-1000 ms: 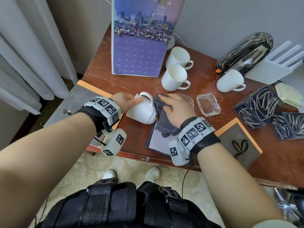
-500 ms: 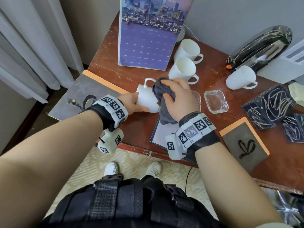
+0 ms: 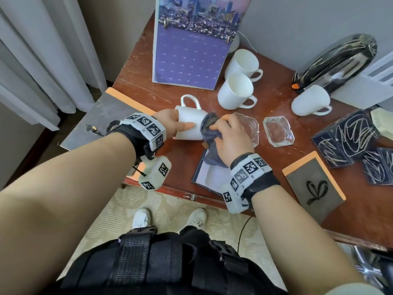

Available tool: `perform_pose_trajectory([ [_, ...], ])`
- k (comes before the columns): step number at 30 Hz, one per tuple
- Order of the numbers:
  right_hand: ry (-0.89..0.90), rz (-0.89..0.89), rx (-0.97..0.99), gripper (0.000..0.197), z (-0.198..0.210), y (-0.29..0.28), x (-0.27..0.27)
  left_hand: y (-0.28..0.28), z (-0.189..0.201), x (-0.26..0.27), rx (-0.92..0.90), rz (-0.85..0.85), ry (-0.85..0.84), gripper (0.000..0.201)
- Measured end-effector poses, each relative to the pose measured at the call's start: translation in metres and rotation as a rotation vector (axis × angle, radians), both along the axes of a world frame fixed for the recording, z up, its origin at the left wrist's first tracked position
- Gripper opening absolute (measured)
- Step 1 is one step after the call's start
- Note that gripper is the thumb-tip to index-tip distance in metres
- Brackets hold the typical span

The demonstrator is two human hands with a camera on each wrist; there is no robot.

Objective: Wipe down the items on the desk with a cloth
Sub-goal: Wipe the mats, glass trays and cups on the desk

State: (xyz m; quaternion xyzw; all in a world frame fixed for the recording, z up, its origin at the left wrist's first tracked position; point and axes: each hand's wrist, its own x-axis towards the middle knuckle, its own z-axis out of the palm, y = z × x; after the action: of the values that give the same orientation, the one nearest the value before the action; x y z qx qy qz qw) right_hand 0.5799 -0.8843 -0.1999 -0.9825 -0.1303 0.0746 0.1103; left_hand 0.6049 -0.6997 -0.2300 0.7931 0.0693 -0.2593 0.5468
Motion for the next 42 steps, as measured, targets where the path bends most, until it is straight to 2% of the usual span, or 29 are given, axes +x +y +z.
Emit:
perform_pose_trajectory([
  [3, -0.07, -0.089, 0.172, 0.029, 0.016, -0.002, 0.009, 0.004, -0.004, -0.005, -0.084, 0.135, 0.024, 0.061],
  [5, -0.076, -0.101, 0.163, 0.032, 0.022, 0.001, 0.014, 0.007, -0.007, -0.011, -0.112, 0.212, 0.046, 0.079],
  [7, -0.036, -0.103, 0.173, 0.034, 0.021, 0.006, 0.016, 0.01, -0.018, -0.013, -0.2, 0.347, 0.091, 0.102],
  [8, -0.006, -0.105, 0.2, 0.036, 0.019, 0.008, 0.017, 0.01, -0.019, -0.012, -0.253, 0.425, 0.13, 0.107],
  [9, 0.021, -0.107, 0.227, 0.037, 0.015, 0.01, 0.018, 0.01, -0.017, -0.013, -0.305, 0.482, 0.166, 0.103],
  [10, 0.044, -0.108, 0.245, 0.039, 0.012, 0.013, 0.018, 0.008, -0.012, -0.015, -0.361, 0.518, 0.205, 0.088],
  [12, 0.07, -0.097, 0.239, 0.04, 0.005, 0.018, 0.019, 0.004, -0.005, -0.018, -0.486, 0.553, 0.241, 0.043],
  [13, 0.071, -0.077, 0.209, 0.041, 0.002, 0.021, 0.02, 0.003, -0.007, -0.018, -0.512, 0.563, 0.252, 0.031],
  [15, 0.059, -0.016, 0.116, 0.043, -0.003, 0.025, 0.02, 0.002, -0.007, -0.018, -0.484, 0.59, 0.258, 0.03],
  [17, 0.036, 0.041, 0.018, 0.046, -0.006, 0.028, 0.017, 0.001, -0.005, -0.015, -0.45, 0.584, 0.277, 0.039],
  [19, -0.001, 0.109, -0.043, 0.051, -0.009, 0.03, 0.01, 0.0, -0.001, -0.013, -0.449, 0.581, 0.294, 0.039],
  [26, -0.204, 0.488, 0.006, 0.053, -0.018, 0.02, -0.014, 0.005, 0.005, -0.013, -0.506, 0.491, 0.262, 0.034],
  [27, -0.182, 0.48, 0.031, 0.052, -0.016, 0.02, -0.011, 0.007, 0.004, -0.013, -0.505, 0.482, 0.264, 0.037],
  [29, -0.08, 0.285, 0.087, 0.048, -0.011, 0.026, 0.0, 0.008, -0.003, -0.012, -0.499, 0.46, 0.267, 0.039],
  [31, 0.019, 0.046, 0.108, 0.044, -0.008, 0.034, 0.016, 0.008, -0.006, -0.013, -0.492, 0.474, 0.258, 0.025],
  [33, 0.08, -0.026, 0.035, 0.043, -0.003, 0.044, 0.029, 0.008, -0.007, -0.012, -0.471, 0.486, 0.267, 0.022],
  [35, 0.101, 0.007, -0.057, 0.045, 0.0, 0.053, 0.033, 0.009, -0.011, -0.007, -0.464, 0.481, 0.271, 0.029],
  [37, 0.069, 0.089, -0.108, 0.048, 0.0, 0.057, 0.029, 0.009, -0.016, -0.003, -0.439, 0.468, 0.276, 0.049],
  [38, 0.037, 0.143, -0.112, 0.05, -0.002, 0.057, 0.023, 0.01, -0.022, 0.001, -0.428, 0.45, 0.258, 0.049],
  [40, -0.009, 0.239, -0.038, 0.052, -0.007, 0.05, 0.005, 0.01, -0.029, 0.005, -0.372, 0.365, 0.218, 0.032],
  [41, -0.016, 0.284, 0.013, 0.052, -0.01, 0.044, -0.004, 0.01, -0.03, 0.005, -0.368, 0.362, 0.227, 0.037],
  [42, -0.033, 0.327, 0.049, 0.052, -0.012, 0.038, -0.01, 0.011, -0.03, 0.005, -0.398, 0.38, 0.264, 0.053],
])
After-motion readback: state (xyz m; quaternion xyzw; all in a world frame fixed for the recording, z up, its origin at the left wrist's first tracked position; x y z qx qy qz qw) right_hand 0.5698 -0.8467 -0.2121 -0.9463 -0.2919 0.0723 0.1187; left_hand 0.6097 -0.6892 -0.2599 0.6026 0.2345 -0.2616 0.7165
